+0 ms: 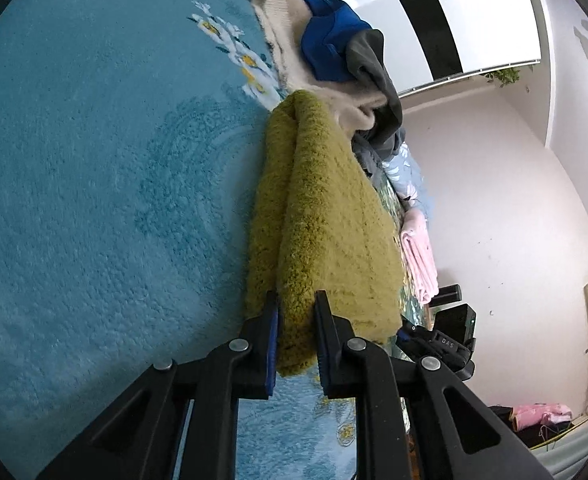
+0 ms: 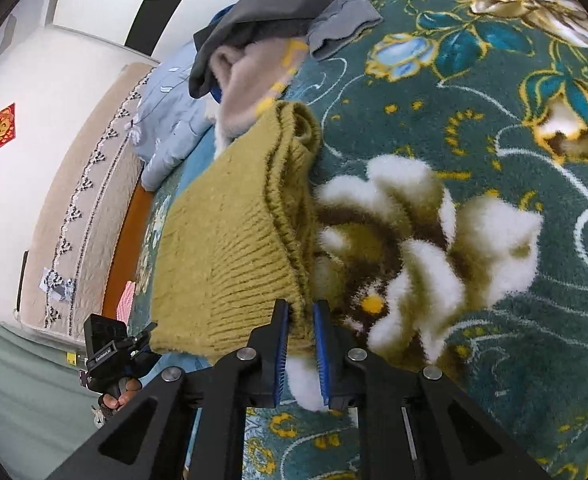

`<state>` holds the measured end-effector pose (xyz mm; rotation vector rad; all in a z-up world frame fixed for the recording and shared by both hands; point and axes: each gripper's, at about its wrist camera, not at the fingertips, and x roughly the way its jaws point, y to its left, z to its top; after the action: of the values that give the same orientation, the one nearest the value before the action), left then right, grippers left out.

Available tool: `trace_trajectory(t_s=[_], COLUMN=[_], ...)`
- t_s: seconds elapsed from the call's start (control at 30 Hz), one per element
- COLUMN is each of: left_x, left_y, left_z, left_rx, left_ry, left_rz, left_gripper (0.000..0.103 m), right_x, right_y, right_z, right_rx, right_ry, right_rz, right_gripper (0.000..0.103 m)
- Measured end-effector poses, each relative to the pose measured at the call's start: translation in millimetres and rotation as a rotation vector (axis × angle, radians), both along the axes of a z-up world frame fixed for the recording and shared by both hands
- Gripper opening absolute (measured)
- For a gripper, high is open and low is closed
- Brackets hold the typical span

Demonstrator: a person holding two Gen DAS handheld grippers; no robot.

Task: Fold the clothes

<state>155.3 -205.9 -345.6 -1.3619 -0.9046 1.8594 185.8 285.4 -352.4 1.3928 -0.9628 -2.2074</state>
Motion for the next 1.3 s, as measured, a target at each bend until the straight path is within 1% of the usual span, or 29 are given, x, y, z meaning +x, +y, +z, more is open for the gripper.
trace_trajectory(t_s=[0.07,0.1,0.17,0.2,0.23,0.27,0.3,0.33,0.37,0.4,0.43,0.53,0.6,0.67,0.7,0.8,0.9,1.0,1.1,1.13,1.17,1.2,1.23,1.3], left_x=[-0.4,-0.6,0.3,0.3,-0.8,-2.7,-6.3,-11.9,-19.0,-27.0,-36.2,-59.5,-71.9,-83.6,-88.5,-98.4,-103.7,-107.9,-107.4,-106.0,-104.4,-103.3,-103.0,-102.6], left_y=[-0.9,-1.4,-4.7,-7.7,-11.5,-15.4,-19.3,-21.9,-23.2,-23.3,-21.9,-16.4,-10.4,-0.6,5.7,24.4,36.2,46.8,60.3,63.9,67.2,68.5,67.1,63.0], left_z=[-0.1,-0.1,4.5,7.9,12.2,15.9,18.7,20.5,21.2,20.7,18.5,9.2,3.4,-1.6,-2.0,-2.9,-1.8,-3.6,0.9,1.0,0.6,-0.2,-1.5,-3.7], left_rx=[0.001,0.001,0.003,-0.001,-0.007,-0.013,-0.018,-0.02,-0.019,-0.021,-0.028,-0.067,-0.09,-0.077,-0.069,-0.068,-0.08,-0.048,-0.063,-0.077,-0.114,-0.133,-0.127,-0.109], left_ry=[-0.003,-0.004,0.008,0.017,0.029,0.04,0.048,0.051,0.049,0.04,0.022,-0.033,-0.058,-0.083,-0.084,-0.085,-0.092,-0.12,-0.104,-0.099,-0.089,-0.085,-0.086,-0.095], left_rz=[-0.003,-0.004,-0.009,-0.007,0.001,0.01,0.022,0.031,0.034,0.034,0.032,0.029,0.016,-0.016,-0.034,-0.09,-0.117,-0.154,-0.182,-0.189,-0.19,-0.188,-0.182,-0.171], left_gripper=[0.017,0.019,0.022,0.032,0.038,0.05,0.056,0.057,0.062,0.068,0.069,0.07,0.071,0.073,0.076,0.077,0.079,0.079,0.078,0.074,0.059,0.05,0.05,0.045], right_x=[0.6,1.4,3.2,4.8,6.1,7.1,8.4,10.2,12.3,14.5,16.6,22.9,26.6,26.2,25.4,25.6,26.0,23.9,16.7,12.3,6.4,0.6,-5.2,-18.4], right_y=[-0.2,-0.1,0.7,1.6,3.0,5.0,7.3,10.2,13.4,16.7,19.9,27.8,31.8,33.9,34.7,36.8,35.6,34.7,32.4,30.7,28.6,26.5,24.4,19.1], right_z=[1.3,3.3,7.5,9.9,12.8,16.0,19.3,22.9,26.7,30.5,34.4,45.0,50.5,52.9,53.9,51.0,46.2,42.9,42.1,41.5,40.3,39.1,37.4,31.1], right_rx=[0.003,0.006,0.012,0.015,0.02,0.026,0.034,0.041,0.04,0.036,0.031,0.03,0.036,0.033,0.031,0.031,0.027,0.021,0.005,-0.004,-0.015,-0.026,-0.036,-0.044], right_ry=[0.002,0.007,0.017,0.024,0.031,0.039,0.049,0.061,0.075,0.089,0.103,0.14,0.157,0.16,0.159,0.143,0.134,0.125,0.115,0.108,0.098,0.088,0.077,0.037], right_rz=[0.006,0.011,0.018,0.018,0.015,0.008,-0.003,-0.022,-0.041,-0.058,-0.074,-0.109,-0.124,-0.14,-0.148,-0.158,-0.157,-0.164,-0.153,-0.144,-0.132,-0.121,-0.111,-0.099], right_gripper=[0.014,0.014,0.017,0.018,0.018,0.018,0.019,0.024,0.031,0.033,0.036,0.038,0.041,0.044,0.044,0.044,0.044,0.044,0.045,0.055,0.068,0.072,0.072,0.073])
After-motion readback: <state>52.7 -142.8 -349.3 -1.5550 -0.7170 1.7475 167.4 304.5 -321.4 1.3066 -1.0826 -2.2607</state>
